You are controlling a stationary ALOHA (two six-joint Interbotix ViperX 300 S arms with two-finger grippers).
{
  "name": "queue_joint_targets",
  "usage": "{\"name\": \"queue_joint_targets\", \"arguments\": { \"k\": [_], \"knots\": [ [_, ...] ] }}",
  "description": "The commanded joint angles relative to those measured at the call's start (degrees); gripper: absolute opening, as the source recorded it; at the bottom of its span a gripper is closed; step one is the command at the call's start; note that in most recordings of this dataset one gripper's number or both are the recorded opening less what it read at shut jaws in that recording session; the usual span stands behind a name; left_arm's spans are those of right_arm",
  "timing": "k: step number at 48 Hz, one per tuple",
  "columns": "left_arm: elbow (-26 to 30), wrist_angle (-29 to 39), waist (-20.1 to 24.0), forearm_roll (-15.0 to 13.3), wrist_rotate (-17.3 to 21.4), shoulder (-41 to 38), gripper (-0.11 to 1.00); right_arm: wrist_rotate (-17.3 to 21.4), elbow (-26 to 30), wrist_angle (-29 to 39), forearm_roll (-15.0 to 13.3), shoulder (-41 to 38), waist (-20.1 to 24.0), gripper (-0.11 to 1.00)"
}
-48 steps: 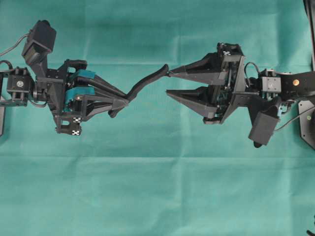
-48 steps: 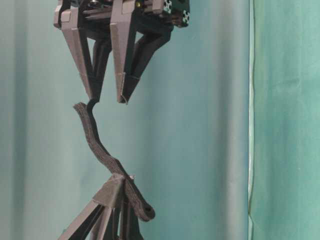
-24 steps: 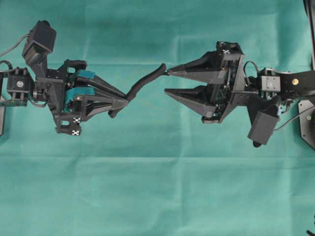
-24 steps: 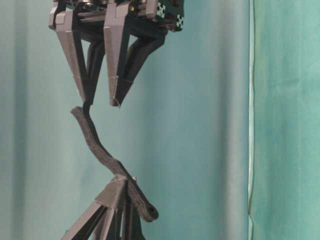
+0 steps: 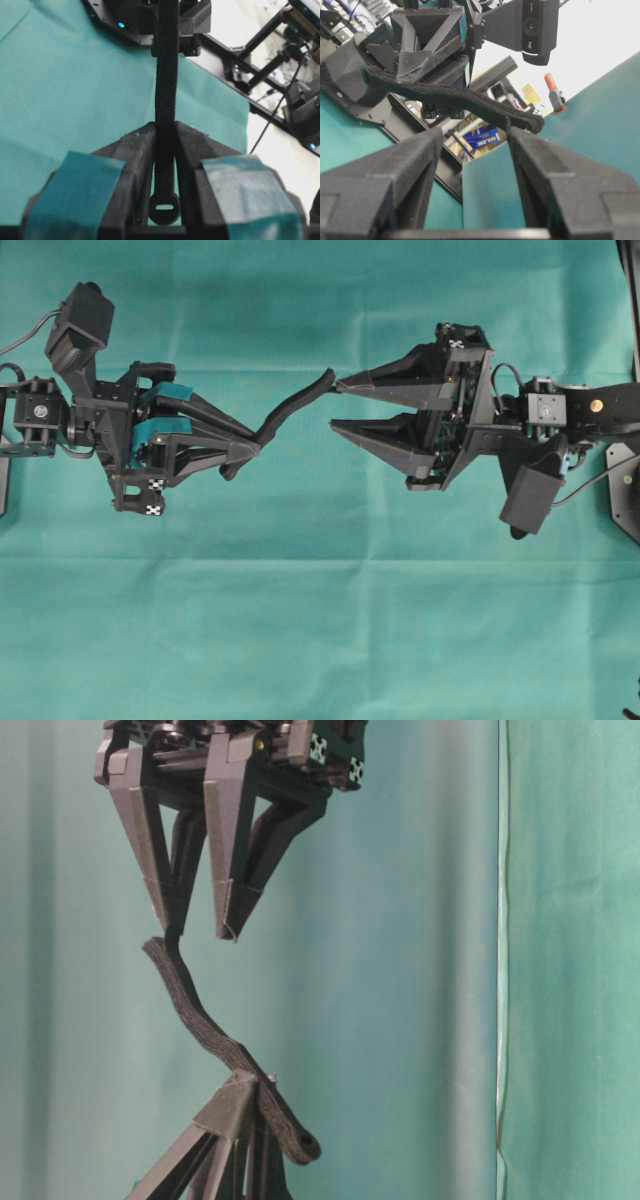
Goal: Peel off the Velcro with your right arm.
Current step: 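Position the right gripper fingers around the strap's free end, then close the right gripper on the strap's free end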
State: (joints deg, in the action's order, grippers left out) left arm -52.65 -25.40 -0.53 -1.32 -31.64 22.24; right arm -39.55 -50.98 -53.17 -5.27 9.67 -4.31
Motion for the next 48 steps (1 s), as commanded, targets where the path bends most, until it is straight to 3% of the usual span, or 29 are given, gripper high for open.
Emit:
{"name": "queue_joint_targets", "arguments": {
  "k": [1, 16, 24, 30, 48],
  "knots": [
    [0.53, -0.53, 0.18, -0.09, 0.0, 0.26, 0.1, 0.09, 1.49, -0.53, -0.09, 0.26, 0.09, 0.13],
    [0.53, -0.62, 0.09, -0.09, 0.0, 0.26, 0.1, 0.0, 1.67, -1.23, 0.0, 0.26, 0.18, 0.12],
    [0.44, -0.62, 0.09, -0.09, 0.0, 0.26, 0.1, 0.0, 1.49, -1.23, 0.0, 0.26, 0.09, -0.03],
    [0.53, -0.53, 0.18, -0.09, 0.0, 0.26, 0.1, 0.0, 1.49, -1.23, 0.0, 0.26, 0.18, -0.07],
    [0.26, -0.53, 0.18, -0.09, 0.0, 0.26, 0.1, 0.0, 1.67, -1.23, 0.0, 0.26, 0.18, -0.09]
  ]
}}
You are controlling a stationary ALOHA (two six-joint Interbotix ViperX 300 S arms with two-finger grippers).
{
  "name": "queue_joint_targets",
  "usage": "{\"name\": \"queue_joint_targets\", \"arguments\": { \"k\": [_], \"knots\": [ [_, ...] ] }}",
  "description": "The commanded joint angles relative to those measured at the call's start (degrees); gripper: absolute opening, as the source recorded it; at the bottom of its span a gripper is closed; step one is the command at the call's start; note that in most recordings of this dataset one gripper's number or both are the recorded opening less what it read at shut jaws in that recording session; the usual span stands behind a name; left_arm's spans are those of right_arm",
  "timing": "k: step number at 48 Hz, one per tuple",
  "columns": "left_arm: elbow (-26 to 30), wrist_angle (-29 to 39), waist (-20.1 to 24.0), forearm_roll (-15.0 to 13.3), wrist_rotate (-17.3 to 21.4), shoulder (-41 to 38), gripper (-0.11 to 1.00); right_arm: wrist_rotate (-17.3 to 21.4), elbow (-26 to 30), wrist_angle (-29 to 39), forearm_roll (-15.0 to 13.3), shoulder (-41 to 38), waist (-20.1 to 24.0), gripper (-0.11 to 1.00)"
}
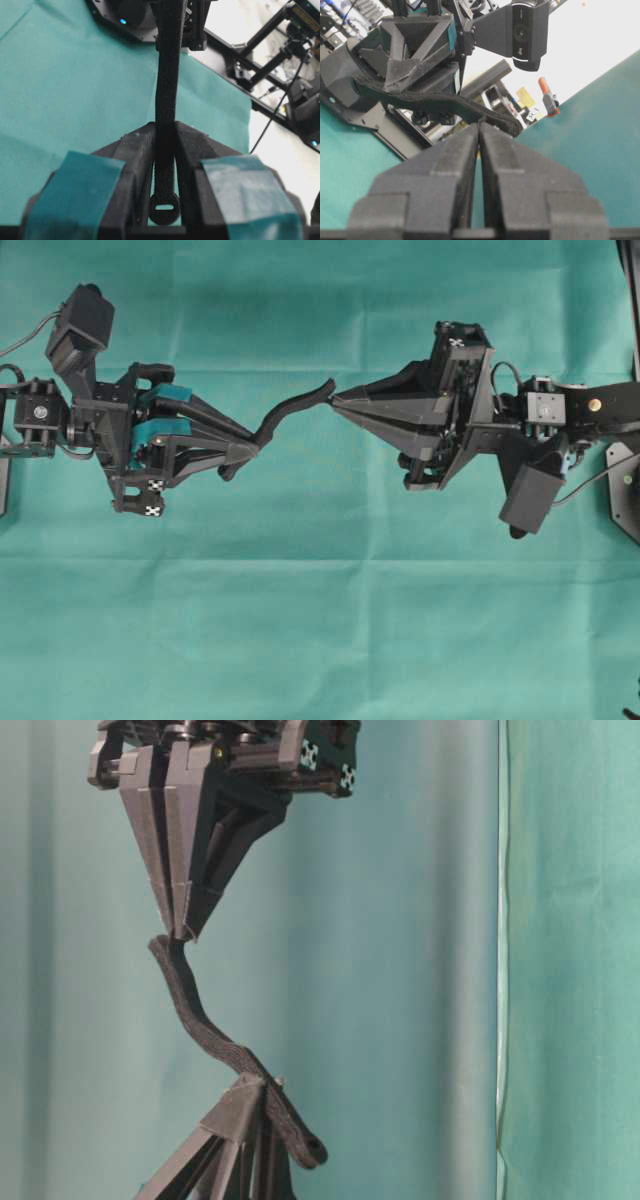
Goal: Peel off the Velcro with your right arm.
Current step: 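Close the right gripper on the strap's free end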
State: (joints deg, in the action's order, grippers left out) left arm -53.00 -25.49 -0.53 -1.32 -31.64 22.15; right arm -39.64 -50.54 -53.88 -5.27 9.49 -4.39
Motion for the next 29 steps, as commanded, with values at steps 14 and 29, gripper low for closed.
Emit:
{"name": "queue_joint_targets", "arguments": {
  "k": [14, 29],
  "knots": [
    [0.62, -0.53, 0.09, -0.09, 0.09, 0.35, 0.1, 0.09, 0.88, -0.53, 0.0, 0.44, 0.18, -0.09],
    [0.62, -0.44, 0.18, -0.09, 0.09, 0.35, 0.1, 0.18, 1.05, -0.44, 0.0, -0.88, 0.53, -0.09]
  ]
}}
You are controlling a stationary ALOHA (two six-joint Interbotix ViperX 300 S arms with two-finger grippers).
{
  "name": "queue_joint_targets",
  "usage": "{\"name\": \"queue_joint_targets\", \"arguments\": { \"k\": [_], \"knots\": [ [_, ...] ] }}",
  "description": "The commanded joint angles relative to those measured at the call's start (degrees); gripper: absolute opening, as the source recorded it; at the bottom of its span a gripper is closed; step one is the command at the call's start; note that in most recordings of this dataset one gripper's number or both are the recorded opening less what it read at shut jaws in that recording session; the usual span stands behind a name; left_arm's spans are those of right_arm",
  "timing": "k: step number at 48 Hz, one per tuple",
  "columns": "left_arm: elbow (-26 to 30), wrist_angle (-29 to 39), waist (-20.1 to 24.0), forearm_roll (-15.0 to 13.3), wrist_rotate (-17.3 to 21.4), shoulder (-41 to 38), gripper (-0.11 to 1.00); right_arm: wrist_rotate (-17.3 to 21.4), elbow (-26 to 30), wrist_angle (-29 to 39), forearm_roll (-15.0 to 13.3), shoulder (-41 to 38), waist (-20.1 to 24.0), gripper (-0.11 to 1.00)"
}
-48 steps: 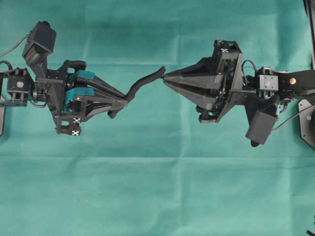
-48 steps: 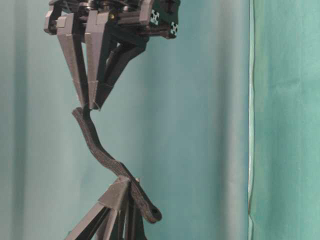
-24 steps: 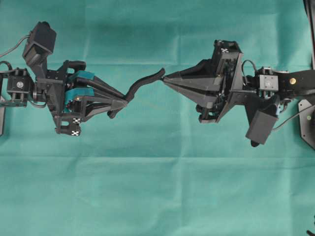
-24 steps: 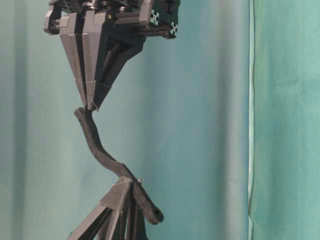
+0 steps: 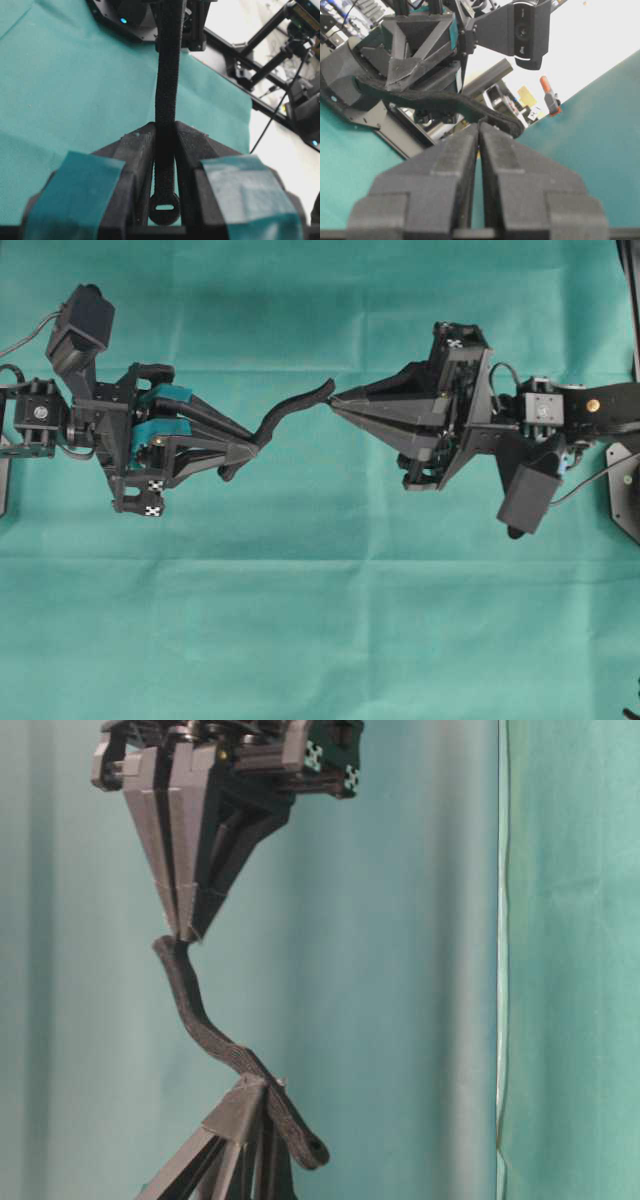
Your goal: Peel off the Velcro with your right arm.
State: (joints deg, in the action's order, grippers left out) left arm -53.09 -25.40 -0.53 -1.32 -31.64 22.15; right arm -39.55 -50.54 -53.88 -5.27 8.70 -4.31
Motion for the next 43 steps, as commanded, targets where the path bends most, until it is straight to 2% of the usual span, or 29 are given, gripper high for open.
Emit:
{"name": "queue_joint_targets", "arguments": {
  "k": [1, 43],
  "knots": [
    [0.7, -0.53, 0.18, -0.09, 0.0, 0.35, 0.1, 0.09, 1.14, -0.44, 0.0, -0.35, 0.53, -0.09],
    [0.62, -0.62, 0.44, -0.09, 0.0, 0.35, 0.1, 0.18, 6.5, 0.88, 0.0, -7.38, 2.72, -0.09]
  ]
}}
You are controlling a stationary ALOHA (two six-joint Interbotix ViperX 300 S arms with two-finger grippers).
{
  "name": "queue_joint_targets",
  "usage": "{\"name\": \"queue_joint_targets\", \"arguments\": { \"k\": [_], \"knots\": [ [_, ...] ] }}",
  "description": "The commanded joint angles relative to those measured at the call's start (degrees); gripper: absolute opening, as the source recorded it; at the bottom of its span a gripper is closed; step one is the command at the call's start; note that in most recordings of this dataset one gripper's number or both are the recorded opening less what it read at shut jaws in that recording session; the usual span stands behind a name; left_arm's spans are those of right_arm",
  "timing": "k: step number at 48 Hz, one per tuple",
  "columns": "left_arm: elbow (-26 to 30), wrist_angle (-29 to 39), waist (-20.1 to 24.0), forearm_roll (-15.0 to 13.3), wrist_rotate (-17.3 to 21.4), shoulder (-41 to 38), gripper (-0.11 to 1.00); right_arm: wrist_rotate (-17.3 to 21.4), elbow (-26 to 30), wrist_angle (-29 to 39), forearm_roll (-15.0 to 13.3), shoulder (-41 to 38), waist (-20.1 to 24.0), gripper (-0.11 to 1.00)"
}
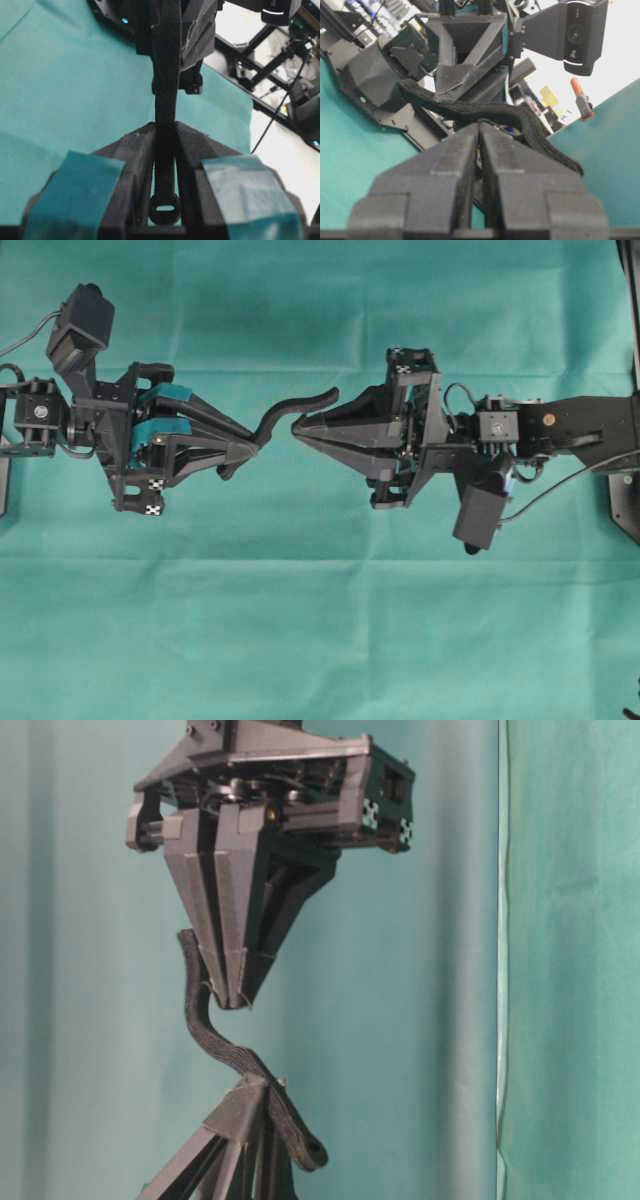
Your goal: Peel off the Velcro with your right arm.
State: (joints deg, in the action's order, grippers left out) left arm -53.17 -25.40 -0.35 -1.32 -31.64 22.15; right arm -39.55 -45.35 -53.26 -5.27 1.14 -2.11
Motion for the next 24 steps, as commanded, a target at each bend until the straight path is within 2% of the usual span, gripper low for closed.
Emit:
{"name": "queue_joint_targets", "arguments": {
  "k": [1, 24],
  "knots": [
    [0.7, -0.53, 0.26, -0.09, 0.0, 0.35, 0.1, 0.18, 1.49, 0.44, 0.0, 0.09, 0.53, -0.09],
    [0.7, -0.53, 0.7, -0.09, 0.0, 0.35, 0.1, 0.18, 4.31, 4.22, 0.0, -3.16, 2.02, -0.09]
  ]
}}
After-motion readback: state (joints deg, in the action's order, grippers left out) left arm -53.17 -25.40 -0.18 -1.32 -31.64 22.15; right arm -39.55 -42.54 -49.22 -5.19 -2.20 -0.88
